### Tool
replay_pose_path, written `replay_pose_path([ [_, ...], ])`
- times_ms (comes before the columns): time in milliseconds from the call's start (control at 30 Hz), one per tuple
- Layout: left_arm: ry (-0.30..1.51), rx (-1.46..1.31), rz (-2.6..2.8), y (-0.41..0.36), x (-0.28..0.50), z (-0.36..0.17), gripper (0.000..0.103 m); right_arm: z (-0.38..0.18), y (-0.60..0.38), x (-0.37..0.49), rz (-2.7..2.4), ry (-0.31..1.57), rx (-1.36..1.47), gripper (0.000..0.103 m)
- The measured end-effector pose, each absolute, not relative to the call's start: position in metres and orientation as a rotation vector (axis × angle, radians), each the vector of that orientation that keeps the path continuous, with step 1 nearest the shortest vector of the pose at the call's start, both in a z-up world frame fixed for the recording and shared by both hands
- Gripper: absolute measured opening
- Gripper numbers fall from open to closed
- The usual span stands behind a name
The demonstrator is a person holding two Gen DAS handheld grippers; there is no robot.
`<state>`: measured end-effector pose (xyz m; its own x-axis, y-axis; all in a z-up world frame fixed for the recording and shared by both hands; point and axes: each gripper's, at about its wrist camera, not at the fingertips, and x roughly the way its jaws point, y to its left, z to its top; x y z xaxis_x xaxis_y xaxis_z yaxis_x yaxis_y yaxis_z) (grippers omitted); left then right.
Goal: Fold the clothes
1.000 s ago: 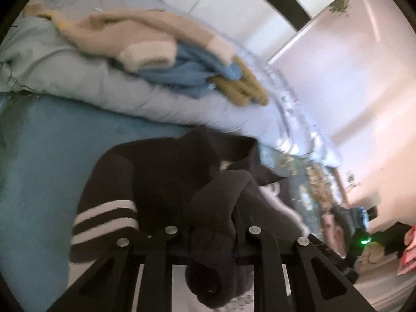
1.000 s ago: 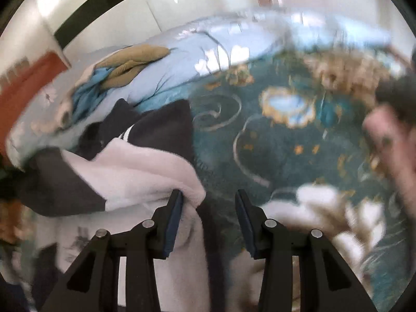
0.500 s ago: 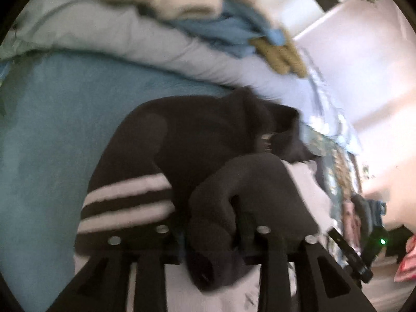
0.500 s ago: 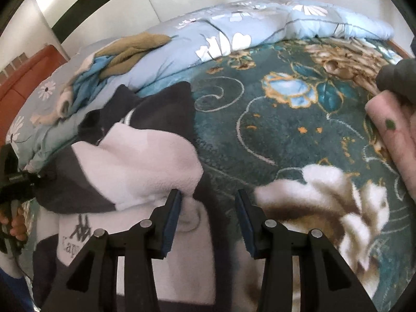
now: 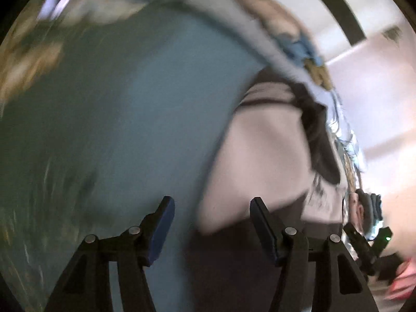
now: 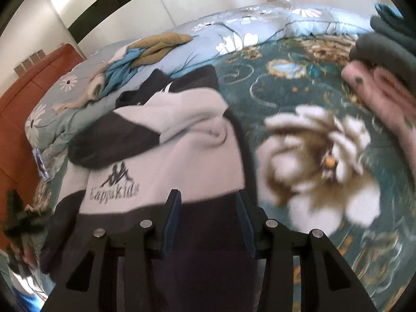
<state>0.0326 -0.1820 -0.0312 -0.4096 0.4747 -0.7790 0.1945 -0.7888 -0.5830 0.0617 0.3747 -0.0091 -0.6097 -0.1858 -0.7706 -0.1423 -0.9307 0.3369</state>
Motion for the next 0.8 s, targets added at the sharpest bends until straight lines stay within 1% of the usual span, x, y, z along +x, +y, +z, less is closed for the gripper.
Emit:
replay_pose_path([
  [67,-1.094,-1.537,2.242,-0.198,0.060,-0.039,0.064,-0.010,0.369,0.068,-2.724,-0.602,1.379,0.045],
  [133,-1.173,-1.524,2.169,-0.204,0.070,-0.043,0.065,-0.011,0.361,0.070,-2.710,-0.617,1.377,0.045],
  [167,-1.187,-1.525,2.148,-0.203,0.075,-0.044,0.065,-0.010,0.358,0.071,-2.704,-0.623,1.374,0.045],
  [300,-1.144,-1.556,2.089,-0.183,0.085,-0.046,0.065,-0.006,0.342,0.074,-2.686,-0.617,1.349,0.045],
  [400,-1.159,-1.550,2.068,-0.170,0.092,-0.046,0.061,-0.004,0.336,0.075,-2.682,-0.602,1.347,0.045],
  [433,-1.154,-1.540,2.090,-0.169,0.094,-0.044,0.048,-0.003,0.336,0.076,-2.684,-0.600,1.346,0.045],
  [467,-1.150,-1.530,2.113,-0.167,0.096,-0.042,0.029,-0.002,0.335,0.076,-2.685,-0.599,1.345,0.045],
  [533,-1.183,-1.491,2.133,-0.179,0.100,-0.036,0.016,0.000,0.335,0.077,-2.687,-0.607,1.340,0.045],
  [567,-1.200,-1.470,2.144,-0.184,0.101,-0.033,0.014,0.000,0.336,0.077,-2.687,-0.610,1.338,0.045],
  [667,-1.225,-1.336,2.272,-0.218,0.094,-0.002,0.012,0.002,0.340,0.078,-2.686,-0.618,1.327,0.045],
  [733,-1.235,-1.214,2.370,-0.242,0.081,0.032,0.011,0.002,0.343,0.078,-2.686,-0.629,1.319,0.045],
  [800,-1.176,-1.151,2.416,-0.236,0.066,0.060,0.011,0.002,0.347,0.079,-2.693,-0.645,1.310,0.045],
])
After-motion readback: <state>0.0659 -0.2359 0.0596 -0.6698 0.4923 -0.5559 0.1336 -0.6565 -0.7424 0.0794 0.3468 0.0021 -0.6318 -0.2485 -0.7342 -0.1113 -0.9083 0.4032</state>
